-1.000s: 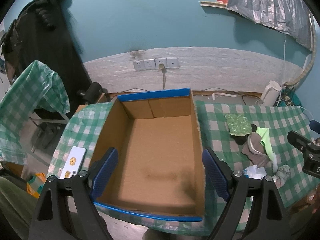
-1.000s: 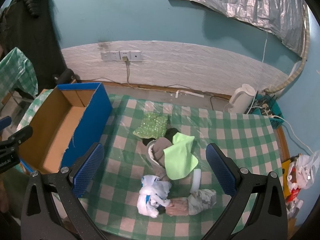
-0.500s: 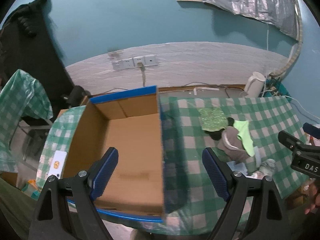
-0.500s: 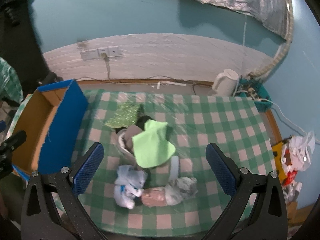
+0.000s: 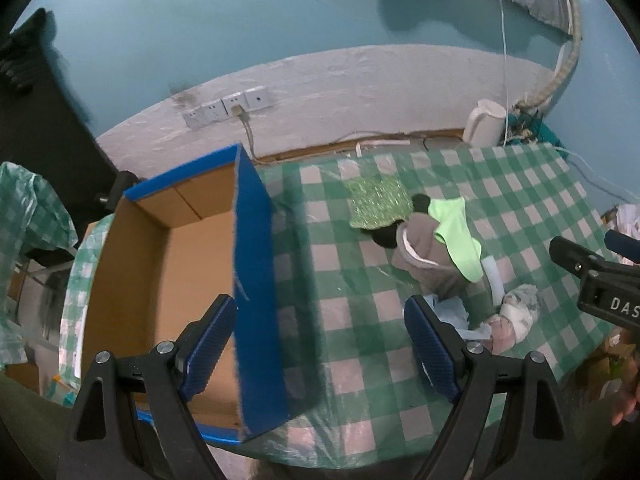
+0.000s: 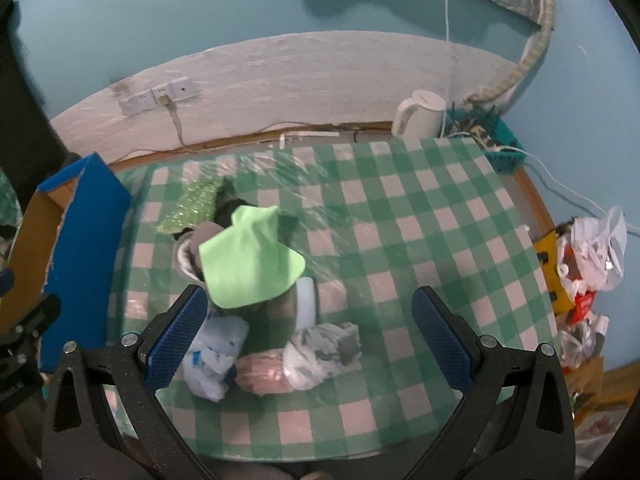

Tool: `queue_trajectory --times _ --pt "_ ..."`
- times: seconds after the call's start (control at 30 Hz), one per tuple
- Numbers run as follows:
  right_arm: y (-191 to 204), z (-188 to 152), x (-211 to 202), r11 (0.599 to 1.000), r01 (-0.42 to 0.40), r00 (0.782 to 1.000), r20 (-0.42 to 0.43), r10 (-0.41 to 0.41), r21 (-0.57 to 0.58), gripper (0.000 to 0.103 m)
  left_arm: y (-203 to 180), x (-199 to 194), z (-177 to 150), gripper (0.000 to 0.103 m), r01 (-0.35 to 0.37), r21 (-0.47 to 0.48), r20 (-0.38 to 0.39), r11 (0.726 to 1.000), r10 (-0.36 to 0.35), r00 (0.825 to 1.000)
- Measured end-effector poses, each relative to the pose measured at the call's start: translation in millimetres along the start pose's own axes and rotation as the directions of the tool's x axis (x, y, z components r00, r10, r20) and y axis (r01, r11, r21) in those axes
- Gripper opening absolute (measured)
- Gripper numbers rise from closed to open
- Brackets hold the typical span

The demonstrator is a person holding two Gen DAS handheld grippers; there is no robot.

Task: Organize soft objects
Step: 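Move both tools over the pile toward the two wrapped bundles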

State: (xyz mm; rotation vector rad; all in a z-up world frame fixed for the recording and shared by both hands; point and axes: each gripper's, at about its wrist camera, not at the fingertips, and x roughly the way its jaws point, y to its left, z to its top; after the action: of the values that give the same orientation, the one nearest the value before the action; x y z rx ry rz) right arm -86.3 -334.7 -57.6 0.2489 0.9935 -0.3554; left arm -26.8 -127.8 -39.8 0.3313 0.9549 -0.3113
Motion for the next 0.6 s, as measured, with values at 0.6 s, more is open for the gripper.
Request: queue_trajectory --times 0.6 --pt "-12 -23 61 0.994 0.064 0.981 -0.189 -0.047 0.085 0.101 -28 67 -10 0.088 -0.013 -0.004 -0.126 1.0 0.013 0.992"
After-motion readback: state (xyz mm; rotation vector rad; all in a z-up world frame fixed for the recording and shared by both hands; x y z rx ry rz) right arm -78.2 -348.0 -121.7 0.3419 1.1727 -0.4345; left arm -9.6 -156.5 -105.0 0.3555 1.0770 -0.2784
